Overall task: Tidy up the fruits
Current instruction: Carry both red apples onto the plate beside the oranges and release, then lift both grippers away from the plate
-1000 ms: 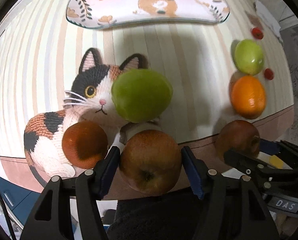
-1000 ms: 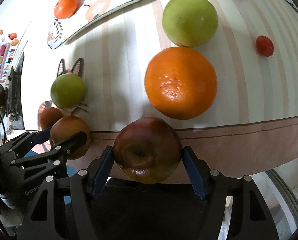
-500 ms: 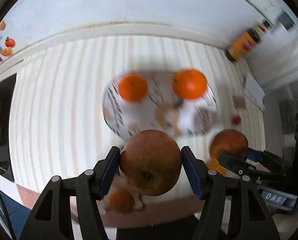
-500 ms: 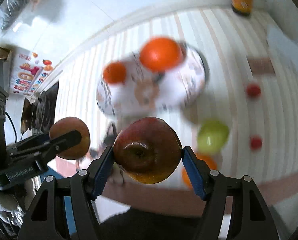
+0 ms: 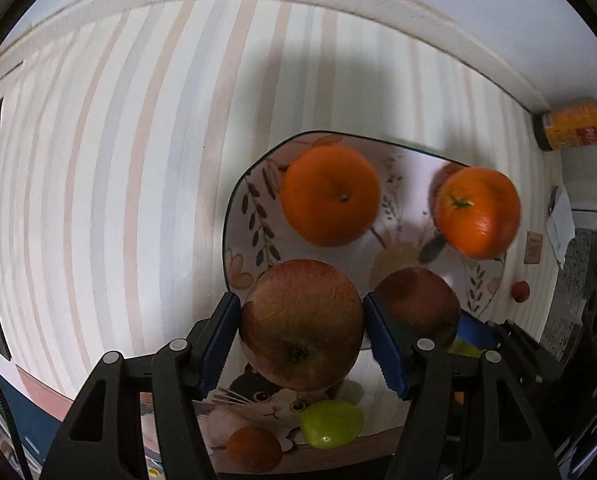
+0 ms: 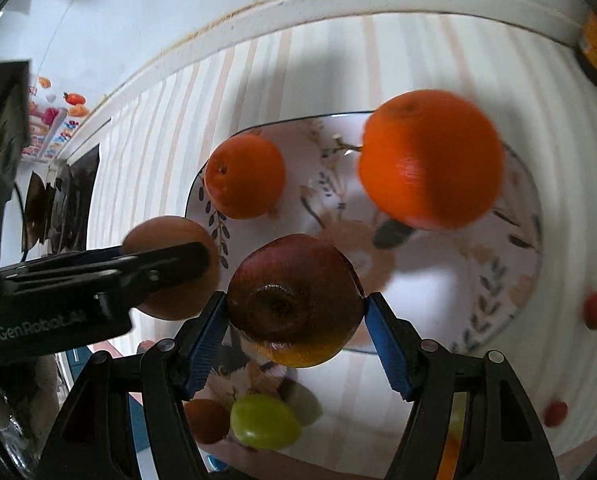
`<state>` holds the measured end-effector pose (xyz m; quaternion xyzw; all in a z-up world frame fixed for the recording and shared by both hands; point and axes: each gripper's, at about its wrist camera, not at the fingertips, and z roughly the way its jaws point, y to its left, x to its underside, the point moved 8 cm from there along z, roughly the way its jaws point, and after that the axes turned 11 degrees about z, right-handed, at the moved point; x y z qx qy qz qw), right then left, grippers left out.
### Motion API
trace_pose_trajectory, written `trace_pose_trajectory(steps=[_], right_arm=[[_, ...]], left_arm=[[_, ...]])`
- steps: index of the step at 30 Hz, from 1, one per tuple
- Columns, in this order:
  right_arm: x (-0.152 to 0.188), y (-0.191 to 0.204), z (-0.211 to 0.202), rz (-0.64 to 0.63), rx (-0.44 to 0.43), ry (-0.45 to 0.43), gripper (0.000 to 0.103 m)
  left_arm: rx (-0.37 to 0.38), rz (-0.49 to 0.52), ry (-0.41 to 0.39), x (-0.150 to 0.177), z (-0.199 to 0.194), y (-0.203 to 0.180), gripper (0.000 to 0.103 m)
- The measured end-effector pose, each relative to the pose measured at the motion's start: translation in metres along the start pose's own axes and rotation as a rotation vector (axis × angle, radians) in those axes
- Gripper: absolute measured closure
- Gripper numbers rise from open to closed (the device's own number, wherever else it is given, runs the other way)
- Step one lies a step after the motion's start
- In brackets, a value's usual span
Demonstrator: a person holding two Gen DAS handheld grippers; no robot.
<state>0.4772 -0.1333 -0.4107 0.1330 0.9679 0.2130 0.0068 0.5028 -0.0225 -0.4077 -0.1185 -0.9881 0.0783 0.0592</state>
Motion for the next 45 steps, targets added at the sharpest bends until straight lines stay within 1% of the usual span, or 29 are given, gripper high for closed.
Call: trace_pose_trajectory(steps=[6,9,10,11,13,14,16,19,21,22,25,27,30,36,42,45], right_arm=[[-0.002,0.005,0.025,-0.015,0.011,0.046,0.031],[-0.002,0.002,0.031,0.007,0.0,0.072,0.03],[-0.003,0.003,0.031,0.005,-0.011,0.076,0.027],[-0.003,0.005,0.031,0.011,-0.031,0.088,0.02],[-0.002,0.006,0.029,0.004,-0.045,0.099,0.011],[-0.003,0.007,0.029,-0.003,-0.042,0.098,0.011],[-0.003,0.006,0.028,-0.007,-0.028,0.1,0.011],[-0.002,-0.001,0.021,0.008,-0.008,0.094,0.011],[-0.001,-0.007,0.012,0.013,0.024,0.075,0.009],[0.001,-0.012,0.007,0.01,0.054,0.065,0.006],[0.004,-0.03,-0.005,0.013,0.16,0.015,0.005],[0.007,-0.041,-0.017,0.025,0.208,-0.032,0.005],[0.015,-0.048,-0.033,0.034,0.251,-0.089,0.005],[0.032,-0.049,-0.072,0.033,0.265,-0.187,0.005],[0.055,-0.039,-0.122,0.009,0.267,-0.28,0.005],[0.065,-0.034,-0.147,-0.01,0.286,-0.334,0.005]], left_arm=[[-0.009,-0.019,0.034,-0.004,0.015,0.005,0.041],[-0.008,-0.01,0.047,-0.004,0.019,0.004,0.041],[-0.008,-0.011,0.043,-0.004,0.019,0.004,0.041],[-0.003,-0.012,0.043,-0.004,0.02,0.003,0.041],[0.019,-0.018,0.043,-0.004,0.022,0.002,0.041],[0.027,-0.021,0.035,-0.004,0.021,0.001,0.039],[0.017,-0.014,0.021,-0.004,0.016,0.002,0.03],[-0.007,0.0,-0.013,-0.005,0.005,0.001,0.02],[-0.004,-0.003,-0.038,-0.004,-0.003,0.002,0.02],[-0.014,-0.004,-0.056,-0.003,-0.007,0.003,0.02],[-0.076,-0.002,-0.113,0.001,-0.023,0.008,0.02],[-0.123,0.004,-0.147,0.007,-0.033,0.01,0.02],[-0.182,0.012,-0.19,0.018,-0.046,0.01,0.02],[-0.232,0.042,-0.283,0.043,-0.078,-0.002,0.02],[-0.242,0.077,-0.367,0.07,-0.112,-0.022,0.02],[-0.233,0.082,-0.397,0.086,-0.127,-0.031,0.02]])
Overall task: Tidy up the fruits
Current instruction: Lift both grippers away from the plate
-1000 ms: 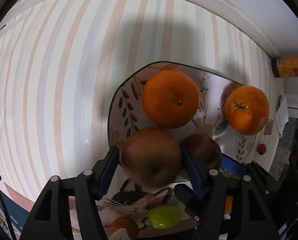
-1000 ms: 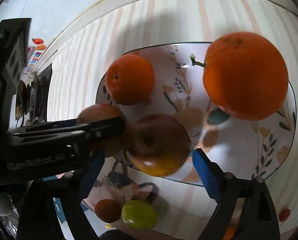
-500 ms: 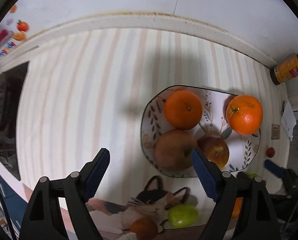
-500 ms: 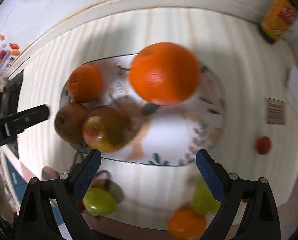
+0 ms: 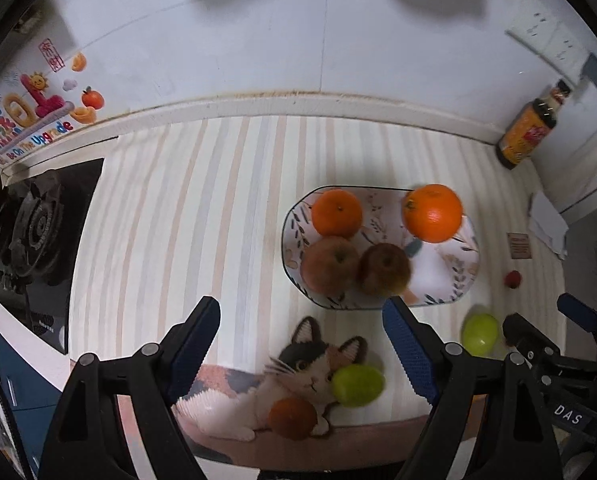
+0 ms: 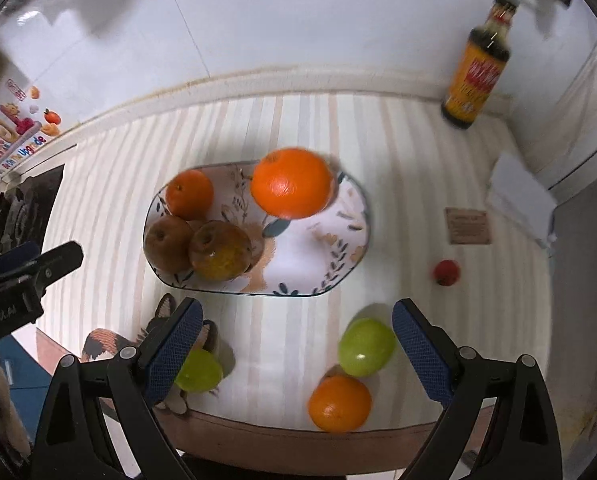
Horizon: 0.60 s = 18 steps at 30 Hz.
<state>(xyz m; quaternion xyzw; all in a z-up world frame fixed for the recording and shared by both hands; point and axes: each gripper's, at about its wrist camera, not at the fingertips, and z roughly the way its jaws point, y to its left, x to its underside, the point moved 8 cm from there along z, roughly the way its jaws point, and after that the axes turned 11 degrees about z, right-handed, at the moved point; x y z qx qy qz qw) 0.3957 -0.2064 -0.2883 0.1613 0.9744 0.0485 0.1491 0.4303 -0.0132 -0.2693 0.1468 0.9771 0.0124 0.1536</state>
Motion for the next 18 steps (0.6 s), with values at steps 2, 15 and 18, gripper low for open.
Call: trace_pose_trajectory(steps=[2,15,18], right_arm=[[0.003,0.0,-0.015,0.0,-0.004,-0.022,0.005],[0.024,-0.009,-0.12,0.004,-0.055,-0.155,0.005],[0.027,-0.008,-0.145,0.004,-0.071,-0.189,0.005]], left_arm=[[-0.001,0.009,-0.018,0.004,-0.014,-0.004,0.02],[0.005,0.022,-0.184,0.023,-0.109,-0.014,0.02],[0.002,0.022,-0.215,0.027,-0.126,-0.014,0.02]])
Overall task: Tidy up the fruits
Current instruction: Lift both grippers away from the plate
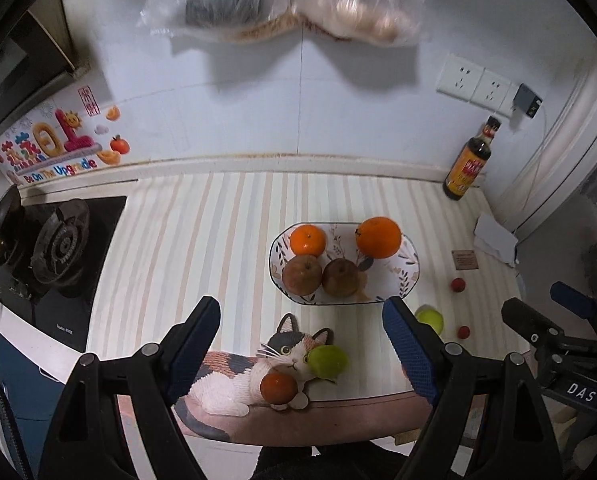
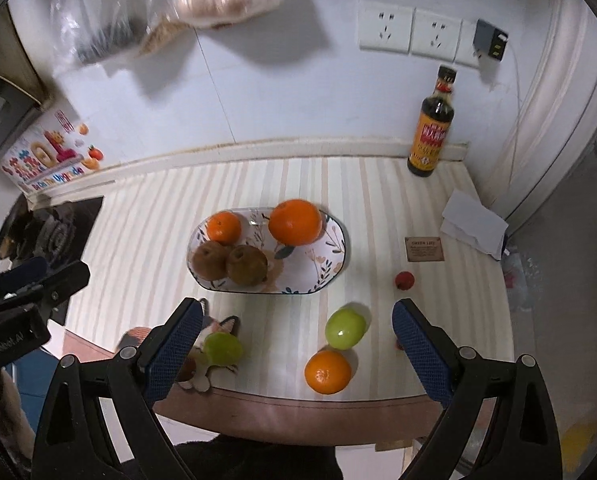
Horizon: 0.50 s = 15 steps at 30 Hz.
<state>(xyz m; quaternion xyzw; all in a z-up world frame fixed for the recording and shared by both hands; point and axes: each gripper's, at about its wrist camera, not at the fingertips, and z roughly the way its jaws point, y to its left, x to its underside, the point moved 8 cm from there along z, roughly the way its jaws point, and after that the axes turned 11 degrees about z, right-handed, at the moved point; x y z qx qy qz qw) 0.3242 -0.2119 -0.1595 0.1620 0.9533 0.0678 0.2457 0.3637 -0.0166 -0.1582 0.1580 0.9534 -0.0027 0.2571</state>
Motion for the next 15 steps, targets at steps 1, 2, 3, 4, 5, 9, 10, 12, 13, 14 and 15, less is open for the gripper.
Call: trace_pose_trajectory(steps=[1,2,3,4,5,9,10,12,13,14,15], right_arm=[[0.0,0.001,-0.009,-0.001,-0.005,-0.013,0.005],[-0.001,0.003,-0.014,-0.002,-0.009,-0.02,0.005],[-0.001,0.005,-0.021,-0.006,-0.013,-0.029,0.005],[-0.001,0.007,-0.031,-0.01,-0.018,-0.043,0.005],[-0.001,0.008,-0.035,-0.01,-0.024,-0.049,0.005],[-0.003,0.013,-0.055,-0.013,-0.037,-0.082,0.005],[-0.003,0.014,-0.058,-0.014,-0.037,-0.086,0.005],[-0.002,0.015,-0.062,-0.004,-0.051,-0.09,0.005],[-0.002,0.015,-0.062,-0.004,-0.051,-0.089,0.005],[-0.002,0.015,-0.063,-0.002,-0.052,-0.092,0.005],[-0.001,0.015,-0.063,0.002,-0.056,-0.091,0.005]], left_arm=[[0.0,-0.003,-0.01,0.0,-0.006,0.0,0.02],[0.002,-0.006,-0.021,0.0,-0.011,0.0,0.02],[0.001,-0.006,-0.031,0.0,-0.016,-0.001,0.02],[0.001,-0.007,-0.039,0.0,-0.02,-0.002,0.02],[-0.001,-0.005,-0.05,0.0,-0.025,-0.003,0.02],[-0.022,0.004,-0.084,-0.001,-0.038,-0.003,0.02],[-0.025,0.004,-0.088,-0.001,-0.04,-0.003,0.02],[-0.028,0.006,-0.091,-0.001,-0.041,-0.004,0.02],[-0.029,0.007,-0.09,-0.001,-0.041,-0.004,0.02],[-0.024,0.005,-0.088,0.0,-0.041,-0.004,0.02],[-0.022,0.003,-0.086,0.0,-0.04,-0.004,0.02]])
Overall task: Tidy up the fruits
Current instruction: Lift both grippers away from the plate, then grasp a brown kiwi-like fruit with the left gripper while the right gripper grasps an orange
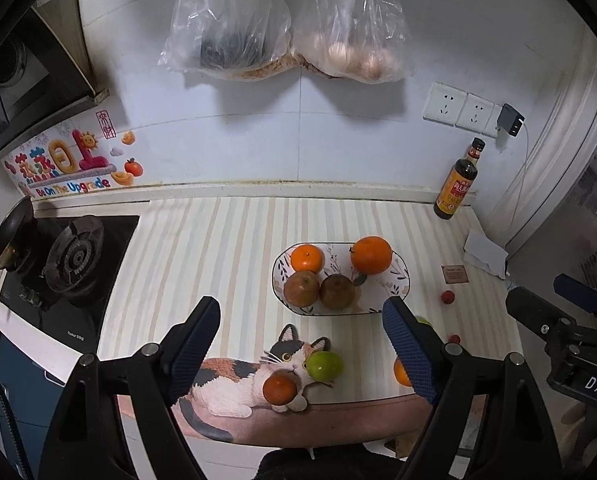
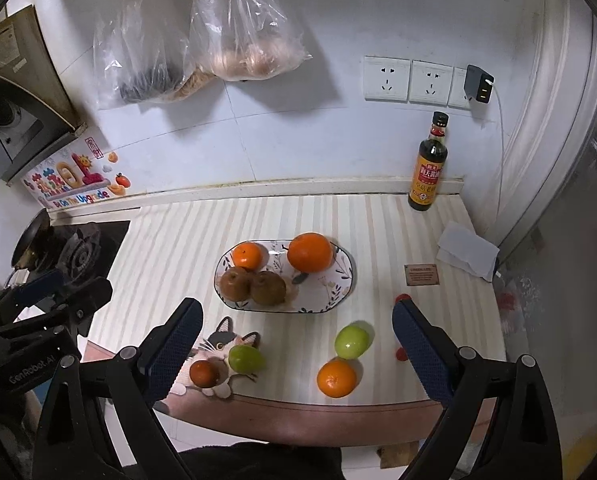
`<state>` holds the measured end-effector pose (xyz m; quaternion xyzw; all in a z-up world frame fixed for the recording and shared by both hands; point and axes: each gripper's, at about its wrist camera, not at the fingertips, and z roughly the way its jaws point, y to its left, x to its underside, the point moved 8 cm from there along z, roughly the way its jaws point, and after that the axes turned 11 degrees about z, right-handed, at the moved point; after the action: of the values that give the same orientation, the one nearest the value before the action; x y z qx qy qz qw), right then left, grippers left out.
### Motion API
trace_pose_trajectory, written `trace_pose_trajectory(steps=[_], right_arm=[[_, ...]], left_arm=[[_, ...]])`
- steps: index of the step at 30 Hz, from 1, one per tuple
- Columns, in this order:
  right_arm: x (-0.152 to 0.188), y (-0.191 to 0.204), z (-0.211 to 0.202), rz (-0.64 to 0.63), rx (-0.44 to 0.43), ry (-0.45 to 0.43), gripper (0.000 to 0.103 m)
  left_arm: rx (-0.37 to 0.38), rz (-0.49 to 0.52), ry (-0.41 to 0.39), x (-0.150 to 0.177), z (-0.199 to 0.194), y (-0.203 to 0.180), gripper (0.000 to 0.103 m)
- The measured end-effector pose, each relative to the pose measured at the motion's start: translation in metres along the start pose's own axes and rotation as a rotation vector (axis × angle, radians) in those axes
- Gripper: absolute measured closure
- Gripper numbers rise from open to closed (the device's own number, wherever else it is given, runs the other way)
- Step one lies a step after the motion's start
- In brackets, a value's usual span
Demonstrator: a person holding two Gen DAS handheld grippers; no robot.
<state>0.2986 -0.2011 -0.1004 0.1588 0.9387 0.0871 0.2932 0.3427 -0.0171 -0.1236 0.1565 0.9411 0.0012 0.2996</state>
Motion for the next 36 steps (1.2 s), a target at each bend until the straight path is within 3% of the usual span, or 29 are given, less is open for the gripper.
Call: trace_pose_trajectory(steps=[5,6,8,13,24,28,30,33,34,36], right_arm=[[0.004,-0.006,0.009,0.024,0.004,0.02,0.005],[0.006,-0.01,0.014,0.036,0.007,0.03,0.005],[0.011,-0.018,0.027,0.056,0.021,0.062,0.003],[0.036,-0.048,0.074,0.109,0.054,0.165,0.003],[0.135,-0.125,0.219,0.297,0.111,0.498,0.004],[0.158,-0.133,0.247,0.342,0.108,0.548,0.004],[0.164,-0.133,0.257,0.341,0.105,0.567,0.006],[0.175,-0.129,0.271,0.327,0.095,0.599,0.021],[0.177,-0.128,0.275,0.327,0.094,0.609,0.031],[0.179,-0.124,0.28,0.321,0.085,0.604,0.034]], left_arm=[[-0.013,-0.005,0.006,0.002,0.005,0.003,0.02],[-0.013,-0.007,0.016,0.003,0.009,0.004,0.018],[-0.012,-0.008,0.035,0.006,0.017,0.006,0.003],[-0.045,0.001,0.1,0.02,0.052,0.012,0.001],[-0.039,-0.036,0.455,0.108,0.173,0.026,0.001],[0.002,-0.036,0.563,0.143,0.206,0.019,0.001],[0.006,-0.03,0.603,0.156,0.22,0.015,0.001],[0.017,-0.028,0.651,0.171,0.235,0.011,0.001],[0.024,-0.031,0.664,0.176,0.238,0.009,0.001],[0.039,-0.042,0.68,0.182,0.242,0.007,0.001]])
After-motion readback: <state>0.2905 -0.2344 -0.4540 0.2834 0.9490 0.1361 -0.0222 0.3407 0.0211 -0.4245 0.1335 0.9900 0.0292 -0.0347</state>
